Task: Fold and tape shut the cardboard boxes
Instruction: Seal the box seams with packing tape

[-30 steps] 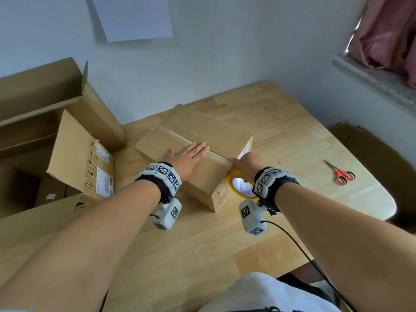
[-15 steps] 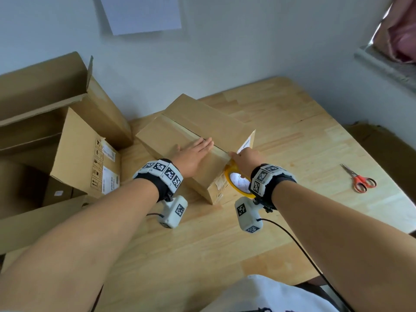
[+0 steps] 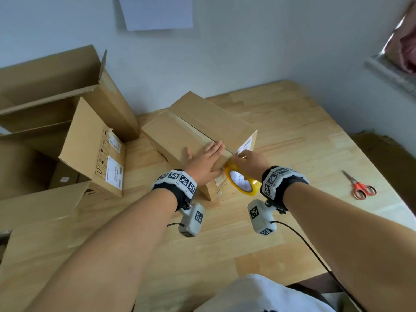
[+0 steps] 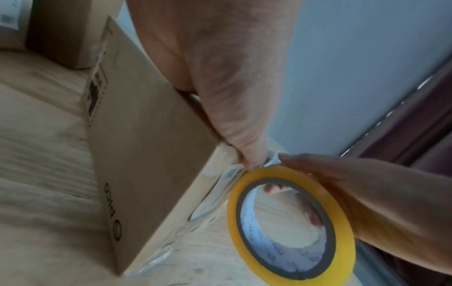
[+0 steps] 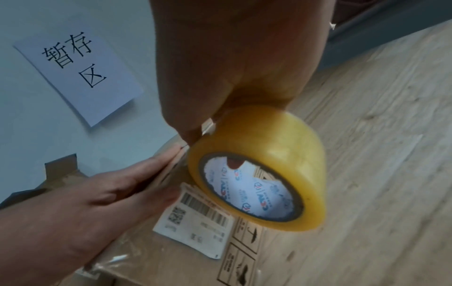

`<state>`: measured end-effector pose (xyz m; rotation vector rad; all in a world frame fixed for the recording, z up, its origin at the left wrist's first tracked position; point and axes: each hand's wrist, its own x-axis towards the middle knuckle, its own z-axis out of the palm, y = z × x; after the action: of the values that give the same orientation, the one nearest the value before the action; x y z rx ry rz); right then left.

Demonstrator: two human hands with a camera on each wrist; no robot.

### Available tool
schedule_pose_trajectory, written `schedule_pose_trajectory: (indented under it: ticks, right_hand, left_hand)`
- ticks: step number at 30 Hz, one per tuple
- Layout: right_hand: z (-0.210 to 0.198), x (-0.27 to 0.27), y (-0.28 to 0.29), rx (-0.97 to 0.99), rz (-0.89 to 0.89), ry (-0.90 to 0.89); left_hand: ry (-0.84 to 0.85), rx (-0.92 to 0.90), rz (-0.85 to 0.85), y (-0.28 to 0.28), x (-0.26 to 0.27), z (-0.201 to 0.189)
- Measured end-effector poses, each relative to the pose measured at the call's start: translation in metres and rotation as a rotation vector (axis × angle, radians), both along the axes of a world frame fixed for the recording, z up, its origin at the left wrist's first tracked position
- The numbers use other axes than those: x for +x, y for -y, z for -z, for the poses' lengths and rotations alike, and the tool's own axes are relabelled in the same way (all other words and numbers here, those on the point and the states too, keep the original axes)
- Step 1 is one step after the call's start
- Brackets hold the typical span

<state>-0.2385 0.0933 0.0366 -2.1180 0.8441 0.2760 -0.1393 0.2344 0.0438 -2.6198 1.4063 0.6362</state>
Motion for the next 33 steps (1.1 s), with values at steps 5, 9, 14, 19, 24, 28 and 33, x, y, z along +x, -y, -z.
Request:
schedule_pose_trajectory:
  ticks: [5,9,14,19,24,28,33]
  right_hand:
    - [0.003,-0.014,0.006,0.014,-0.022,0.012]
    - [0.001,-0.017,0.004,-0.002,-0.033,0.068]
    - [0.005,-0.016,0.002,-0.021,-0.061,0.045]
    - [0.008,-0.015,0.0,0.02,-0.071,0.019]
    - [0.012,-0.012,0.007,0.117,-0.03,0.035]
    - [0.012,-0.012,0.006,0.09,-0.042,0.034]
    - [0.009,-0.01,0.004,0.069,-0.061,-0.002]
  left_hand:
    - [0.001,-0.014,-0.016,-0.002,-0.002,-0.001]
    - [-0.002,-0.01,-0.023,-0.001,-0.003,-0.002]
    - [-0.003,-0.006,-0.023,-0.001,-0.003,-0.002]
    - [-0.021,-0.017,-0.03,-0.002,-0.003,-0.002]
    - [-0.018,-0.018,-0.032,-0.002,-0.001,-0.003]
    - [-0.019,-0.016,-0.017,-0.002,-0.003,-0.004]
    - [-0.016,-0.01,0.001,-0.002,-0.005,-0.002]
